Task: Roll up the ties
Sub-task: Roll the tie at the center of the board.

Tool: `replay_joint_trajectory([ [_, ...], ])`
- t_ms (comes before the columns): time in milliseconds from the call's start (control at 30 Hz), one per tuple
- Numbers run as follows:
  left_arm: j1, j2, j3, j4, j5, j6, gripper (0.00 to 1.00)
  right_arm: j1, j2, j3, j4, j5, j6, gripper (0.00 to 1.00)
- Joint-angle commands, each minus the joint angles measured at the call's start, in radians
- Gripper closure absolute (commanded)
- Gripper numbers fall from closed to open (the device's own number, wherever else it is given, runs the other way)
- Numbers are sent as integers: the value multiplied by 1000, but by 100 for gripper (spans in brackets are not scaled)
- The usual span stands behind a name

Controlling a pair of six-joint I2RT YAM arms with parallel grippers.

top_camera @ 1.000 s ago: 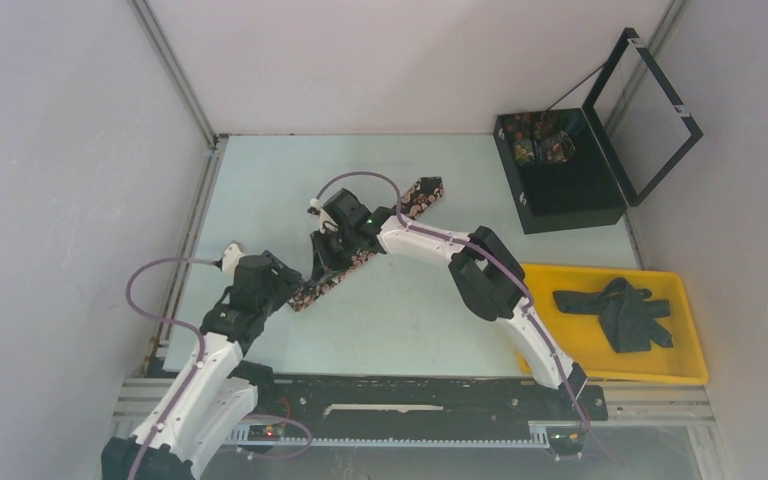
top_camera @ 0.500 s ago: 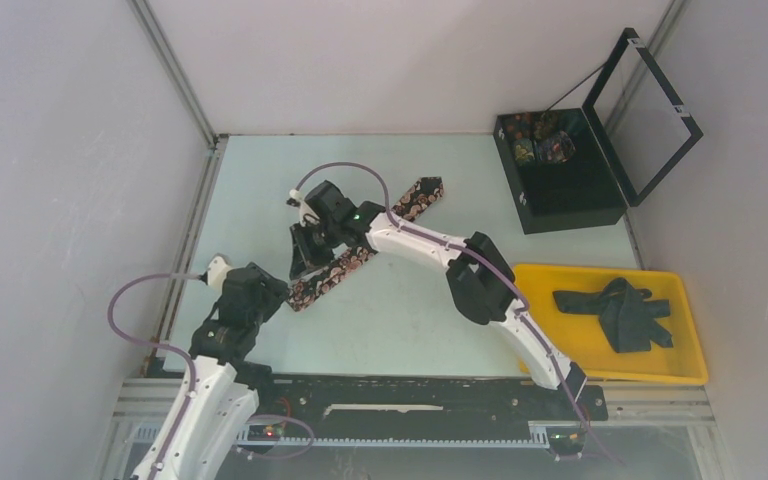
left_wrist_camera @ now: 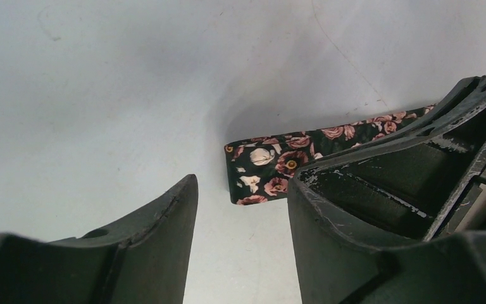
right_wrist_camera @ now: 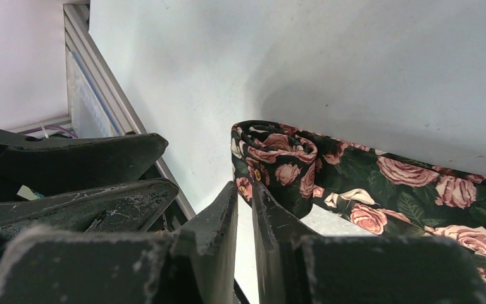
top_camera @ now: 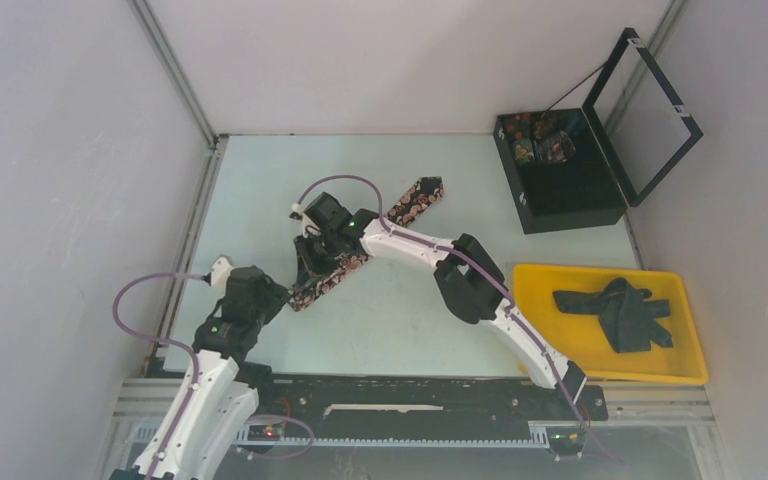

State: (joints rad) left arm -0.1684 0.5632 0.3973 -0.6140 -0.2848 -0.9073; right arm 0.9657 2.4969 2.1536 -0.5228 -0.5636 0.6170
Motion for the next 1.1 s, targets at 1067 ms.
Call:
replay_joint_trajectory([
  [1067, 42, 150, -72, 235, 140, 99, 45, -56, 23, -85, 84, -22, -1, 85],
])
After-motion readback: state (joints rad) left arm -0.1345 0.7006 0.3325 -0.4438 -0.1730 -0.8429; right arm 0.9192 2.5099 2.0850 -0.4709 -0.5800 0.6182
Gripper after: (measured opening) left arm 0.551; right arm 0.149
